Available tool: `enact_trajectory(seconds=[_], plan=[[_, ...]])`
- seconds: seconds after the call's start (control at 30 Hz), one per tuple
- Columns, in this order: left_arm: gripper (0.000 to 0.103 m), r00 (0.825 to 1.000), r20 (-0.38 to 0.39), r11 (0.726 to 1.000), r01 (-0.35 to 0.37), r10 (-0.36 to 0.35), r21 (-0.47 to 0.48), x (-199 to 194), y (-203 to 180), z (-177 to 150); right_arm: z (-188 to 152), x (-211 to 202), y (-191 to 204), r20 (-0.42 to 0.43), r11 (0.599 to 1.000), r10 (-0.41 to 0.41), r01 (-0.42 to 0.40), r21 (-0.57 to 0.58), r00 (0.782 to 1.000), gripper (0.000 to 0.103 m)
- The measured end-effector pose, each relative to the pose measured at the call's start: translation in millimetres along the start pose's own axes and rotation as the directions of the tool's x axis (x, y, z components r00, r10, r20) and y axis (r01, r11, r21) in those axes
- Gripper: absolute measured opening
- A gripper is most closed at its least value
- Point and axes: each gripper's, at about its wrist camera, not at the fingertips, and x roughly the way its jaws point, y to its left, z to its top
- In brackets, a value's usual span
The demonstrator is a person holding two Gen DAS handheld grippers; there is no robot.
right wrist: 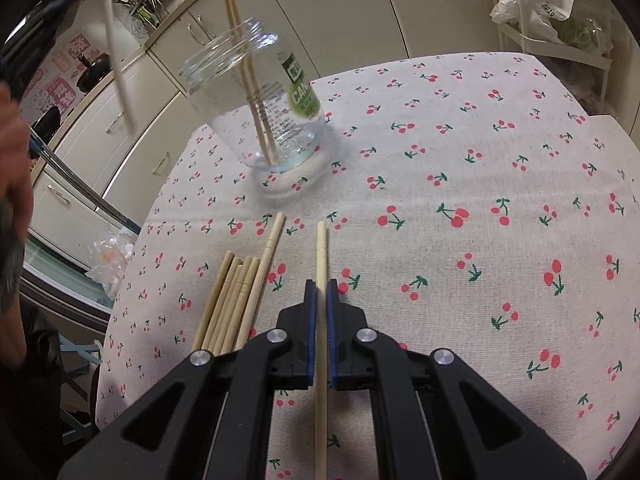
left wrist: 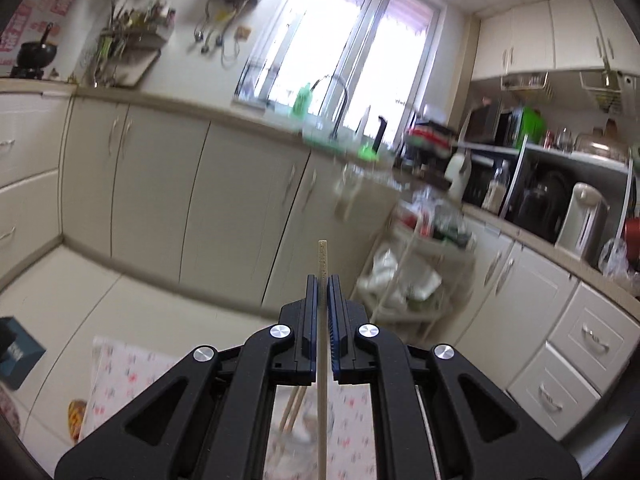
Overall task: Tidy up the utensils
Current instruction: 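Raise the chopstick with the left tool over the jar and release it inside, then raise the chopstick with the right tool over the jar and release it inside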
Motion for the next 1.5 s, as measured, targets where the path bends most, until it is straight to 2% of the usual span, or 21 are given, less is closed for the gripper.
enact_trajectory(seconds=[0.23,0.4,0.53,0.8,1.13,1.2,1.23,1.27,1.33,1.43,1.5], plan=[[0.005,0.998,0.056,1.000,-0.009,0.008,0.016,21,-8,15,0,1,3,0.005,1.000,-0.008,0.008,-0.007,1.000,0.006],[0.005,0.993,0.111,0.998,-0.055,0.051,0.027,31,-6,18,-1,1,3,0.010,1.000,-0.013,0.013,-0.009,1.000,0.006],[0.005,0.990,0.116,0.996,-0.079,0.075,0.034,42,-2,14,-1,2,5,0.013,1.000,-0.016,0.016,-0.013,1.000,0.006],[0.005,0.994,0.007,0.992,-0.106,0.105,0.074,66,6,-22,0,3,5,0.016,1.000,-0.014,0.014,-0.011,1.000,0.006],[0.006,0.986,-0.107,0.985,-0.116,0.130,0.125,74,11,-55,0,3,4,0.020,1.000,-0.010,0.010,-0.006,1.000,0.006],[0.014,0.983,-0.126,0.984,-0.116,0.133,0.134,73,11,-58,0,2,3,0.020,1.000,-0.008,0.008,-0.003,1.000,0.006],[0.029,0.982,-0.129,0.984,-0.120,0.137,0.136,72,11,-60,0,2,2,0.021,1.000,-0.007,0.007,-0.001,1.000,0.006],[0.049,0.981,-0.127,0.983,-0.128,0.145,0.131,67,12,-61,0,1,1,0.024,1.000,-0.009,0.009,0.002,1.000,0.006],[0.063,0.981,-0.104,0.982,-0.152,0.164,0.116,52,16,-65,2,-2,-2,0.042,1.000,-0.007,0.006,0.018,0.999,0.006],[0.076,0.977,-0.115,0.980,-0.167,0.179,0.106,34,24,-73,7,-15,-8,0.101,0.998,0.032,-0.038,0.059,0.994,0.006],[0.080,0.970,-0.142,0.978,-0.189,0.199,0.086,21,35,-87,14,-28,-8,0.159,0.994,0.056,-0.069,0.079,0.986,0.006]])
